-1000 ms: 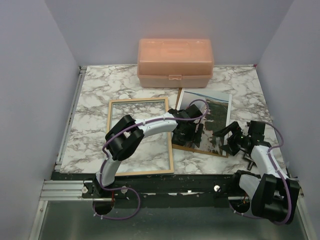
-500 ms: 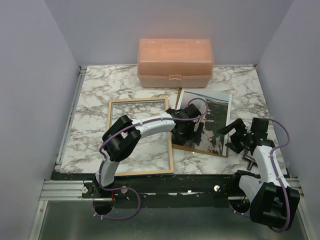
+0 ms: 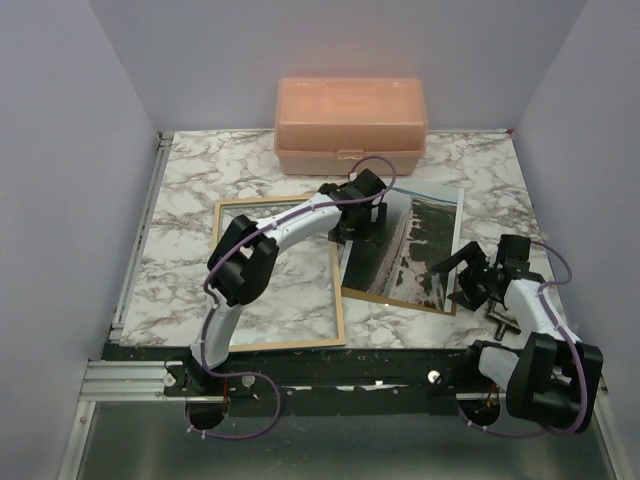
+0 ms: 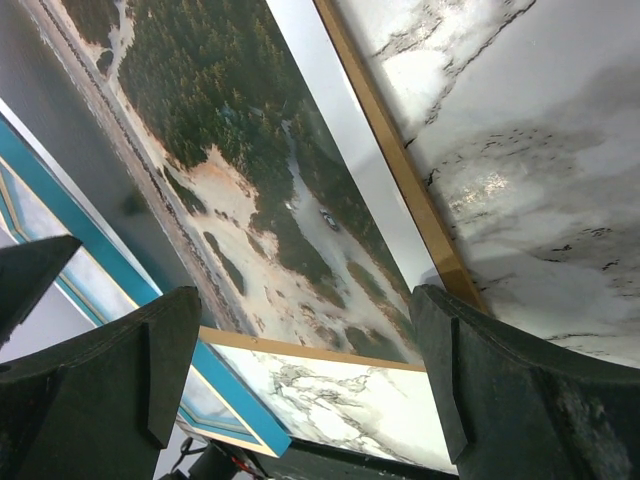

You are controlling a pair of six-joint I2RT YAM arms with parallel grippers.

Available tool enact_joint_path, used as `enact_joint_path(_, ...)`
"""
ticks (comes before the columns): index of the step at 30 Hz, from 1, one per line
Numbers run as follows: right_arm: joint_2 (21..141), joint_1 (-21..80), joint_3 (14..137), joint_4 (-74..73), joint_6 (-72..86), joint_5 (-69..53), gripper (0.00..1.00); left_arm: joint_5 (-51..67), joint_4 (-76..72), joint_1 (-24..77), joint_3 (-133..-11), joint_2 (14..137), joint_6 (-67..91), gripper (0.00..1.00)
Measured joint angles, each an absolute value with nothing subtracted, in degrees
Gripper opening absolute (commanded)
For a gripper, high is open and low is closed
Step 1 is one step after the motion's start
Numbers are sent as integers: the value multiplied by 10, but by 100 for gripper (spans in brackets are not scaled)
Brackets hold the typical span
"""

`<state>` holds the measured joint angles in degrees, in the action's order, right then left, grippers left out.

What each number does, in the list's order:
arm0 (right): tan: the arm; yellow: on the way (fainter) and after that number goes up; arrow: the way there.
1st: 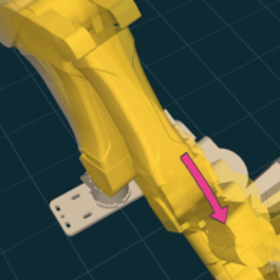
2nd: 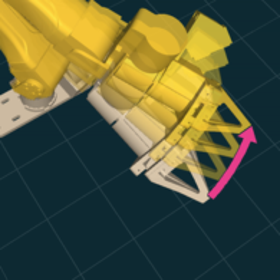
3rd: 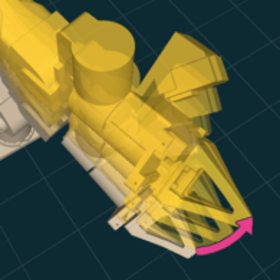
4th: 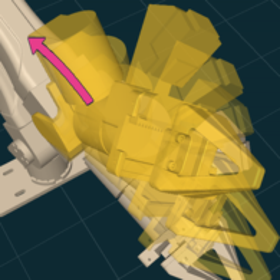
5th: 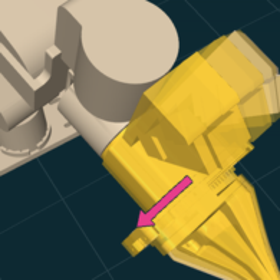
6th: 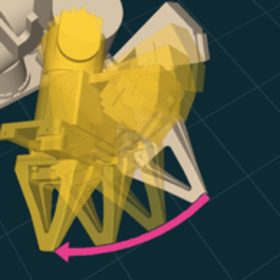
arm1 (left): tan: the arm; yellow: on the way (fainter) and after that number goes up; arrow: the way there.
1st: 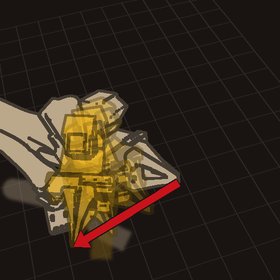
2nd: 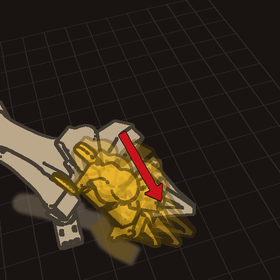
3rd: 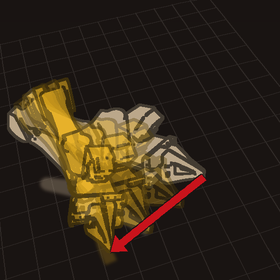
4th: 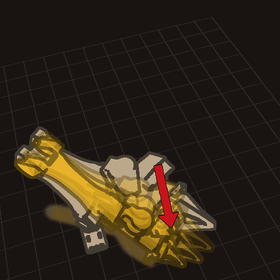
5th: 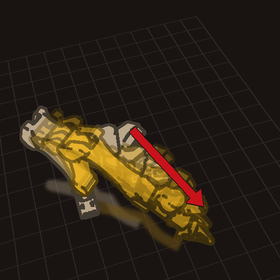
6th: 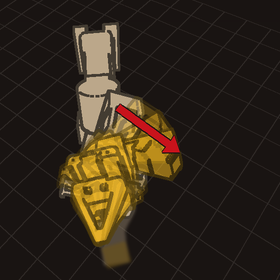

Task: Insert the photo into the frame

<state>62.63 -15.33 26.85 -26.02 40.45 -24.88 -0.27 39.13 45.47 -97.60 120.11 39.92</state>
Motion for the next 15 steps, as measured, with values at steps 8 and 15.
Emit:
enact_joint_path(8, 626, -151, 269, -260, 420, -227, 97, -26, 460, 448, -1086, 1299, 384, 99)
enact_joint_path(15, 632, -150, 281, -262, 425, -212, 97, -14, 496, 445, -1124, 1325, 378, 95)
